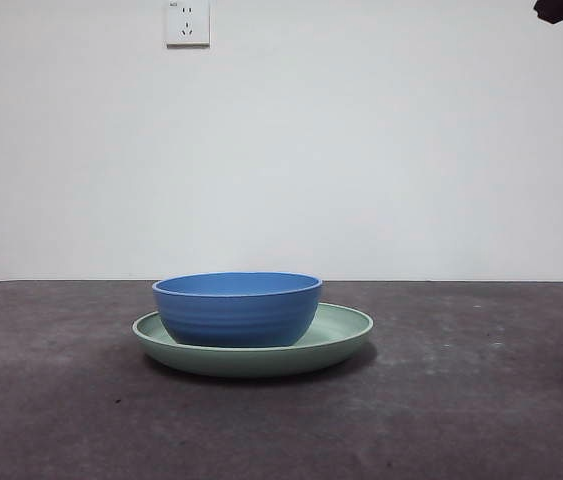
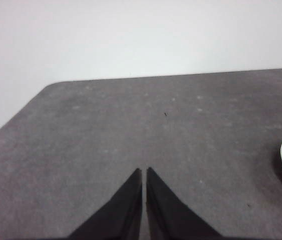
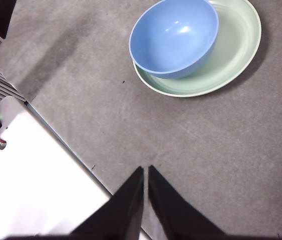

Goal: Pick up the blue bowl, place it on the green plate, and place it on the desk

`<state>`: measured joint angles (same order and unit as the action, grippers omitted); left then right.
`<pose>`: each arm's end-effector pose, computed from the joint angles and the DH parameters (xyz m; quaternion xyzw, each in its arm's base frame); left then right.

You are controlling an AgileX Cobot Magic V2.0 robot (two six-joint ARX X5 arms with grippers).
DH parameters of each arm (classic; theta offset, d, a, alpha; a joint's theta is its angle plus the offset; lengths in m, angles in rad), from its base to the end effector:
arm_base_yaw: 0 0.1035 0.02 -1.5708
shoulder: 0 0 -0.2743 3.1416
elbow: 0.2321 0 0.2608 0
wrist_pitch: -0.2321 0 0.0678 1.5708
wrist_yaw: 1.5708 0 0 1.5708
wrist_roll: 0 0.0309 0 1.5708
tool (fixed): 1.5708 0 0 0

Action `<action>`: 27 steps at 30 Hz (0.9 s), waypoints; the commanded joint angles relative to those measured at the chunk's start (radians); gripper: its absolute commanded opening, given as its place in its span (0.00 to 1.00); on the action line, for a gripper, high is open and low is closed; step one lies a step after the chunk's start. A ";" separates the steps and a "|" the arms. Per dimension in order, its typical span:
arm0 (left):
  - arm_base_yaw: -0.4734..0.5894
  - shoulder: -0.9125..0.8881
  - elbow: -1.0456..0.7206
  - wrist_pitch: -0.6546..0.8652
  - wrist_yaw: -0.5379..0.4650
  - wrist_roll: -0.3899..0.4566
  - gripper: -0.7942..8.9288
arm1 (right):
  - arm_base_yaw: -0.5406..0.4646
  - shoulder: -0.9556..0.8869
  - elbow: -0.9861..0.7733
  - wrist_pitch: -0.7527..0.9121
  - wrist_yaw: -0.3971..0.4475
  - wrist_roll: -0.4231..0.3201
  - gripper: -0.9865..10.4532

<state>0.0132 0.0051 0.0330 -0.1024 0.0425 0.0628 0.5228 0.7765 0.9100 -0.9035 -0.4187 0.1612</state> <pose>0.0961 0.0000 0.1646 0.0303 0.0367 -0.0158 0.9987 0.1123 0.0792 0.3221 0.0470 0.4077 0.3888 0.8249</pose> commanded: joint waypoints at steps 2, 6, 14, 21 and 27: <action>0.002 -0.002 -0.021 -0.042 -0.003 -0.023 0.10 | 0.007 0.006 0.012 0.013 0.000 -0.009 0.09; 0.002 -0.002 -0.021 -0.084 -0.002 -0.023 0.10 | 0.007 0.006 0.012 0.013 0.000 -0.009 0.09; 0.002 -0.002 -0.021 -0.085 -0.002 -0.023 0.10 | 0.007 0.006 0.012 0.013 0.000 -0.009 0.09; 0.002 -0.002 -0.021 -0.085 -0.002 -0.023 0.10 | 0.007 0.006 0.012 0.013 0.000 -0.009 0.09; 0.002 -0.002 -0.021 -0.085 -0.002 -0.023 0.10 | 0.007 0.006 0.012 0.013 0.000 -0.009 0.09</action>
<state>0.0128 0.0051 0.0322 -0.1802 0.0410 0.0422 0.5228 0.7765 0.9100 -0.9005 -0.4187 0.1612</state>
